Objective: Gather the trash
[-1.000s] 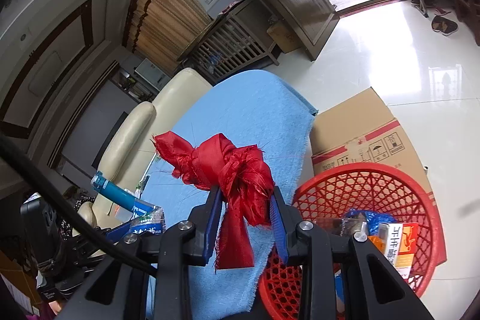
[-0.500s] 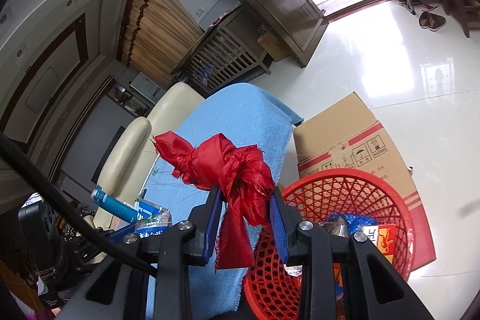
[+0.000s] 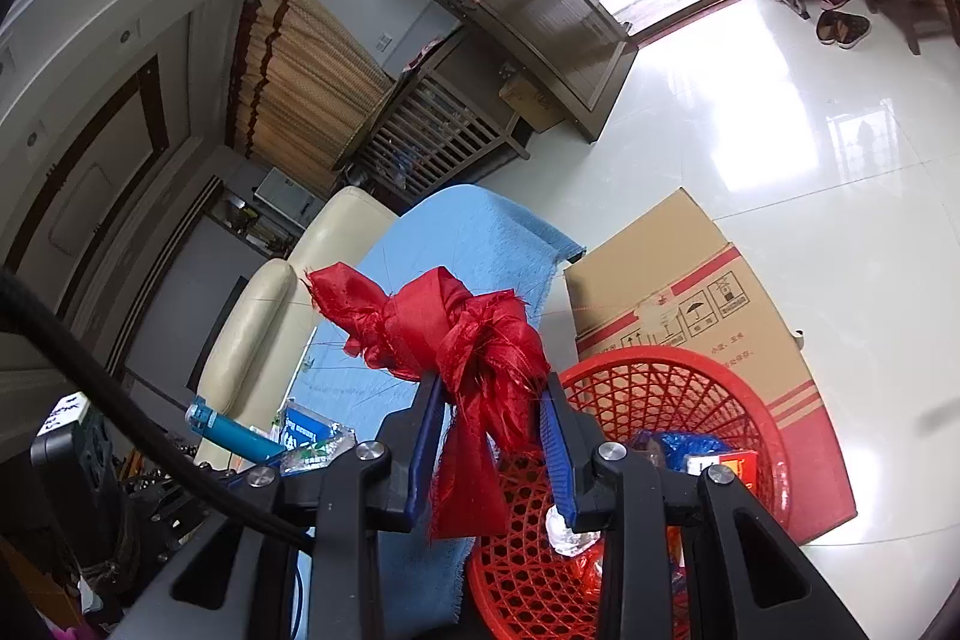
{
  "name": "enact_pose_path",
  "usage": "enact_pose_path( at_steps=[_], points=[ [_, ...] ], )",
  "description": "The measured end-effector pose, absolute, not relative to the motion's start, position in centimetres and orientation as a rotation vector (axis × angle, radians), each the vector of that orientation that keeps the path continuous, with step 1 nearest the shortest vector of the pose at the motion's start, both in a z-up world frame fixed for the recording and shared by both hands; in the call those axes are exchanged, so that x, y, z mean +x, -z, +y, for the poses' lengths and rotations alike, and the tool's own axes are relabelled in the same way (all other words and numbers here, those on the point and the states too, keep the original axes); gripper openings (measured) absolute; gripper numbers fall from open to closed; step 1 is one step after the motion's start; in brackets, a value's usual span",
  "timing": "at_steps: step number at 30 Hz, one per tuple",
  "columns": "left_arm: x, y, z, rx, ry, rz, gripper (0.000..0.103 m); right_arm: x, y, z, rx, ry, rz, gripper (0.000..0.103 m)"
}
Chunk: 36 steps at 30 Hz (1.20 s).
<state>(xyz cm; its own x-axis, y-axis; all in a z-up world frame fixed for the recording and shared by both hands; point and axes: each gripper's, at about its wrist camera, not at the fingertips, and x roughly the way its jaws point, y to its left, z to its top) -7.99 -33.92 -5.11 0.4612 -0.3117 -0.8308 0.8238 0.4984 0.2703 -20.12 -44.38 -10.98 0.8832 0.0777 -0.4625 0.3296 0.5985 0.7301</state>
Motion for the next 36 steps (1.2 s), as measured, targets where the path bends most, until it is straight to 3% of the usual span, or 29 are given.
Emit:
enact_pose_path(
  at_steps=[13,17,19,20,21,36],
  points=[
    [-9.2,5.0,-35.6,0.754,0.816,0.788,0.044,-20.4,10.7,-44.9,0.849,0.141,0.574,0.036],
    [-9.4,4.7,-35.5,0.743,0.823,0.776,0.054,-19.8,11.0,-44.7,0.8,0.144,0.659,0.038],
    [-9.5,4.5,-35.4,0.739,0.821,0.764,0.06,-19.6,11.2,-44.8,0.81,0.147,0.685,0.047],
    [-9.5,4.4,-35.3,0.737,0.82,0.76,0.061,-19.7,11.3,-44.8,0.822,0.144,0.678,0.062],
    [-9.5,4.3,-35.2,0.736,0.818,0.755,0.062,-19.7,11.2,-44.9,0.829,0.14,0.667,0.064],
    [-7.0,2.1,-30.2,0.623,0.672,0.715,0.068,-18.3,8.5,-42.1,0.759,0.133,0.636,0.064]
  ],
)
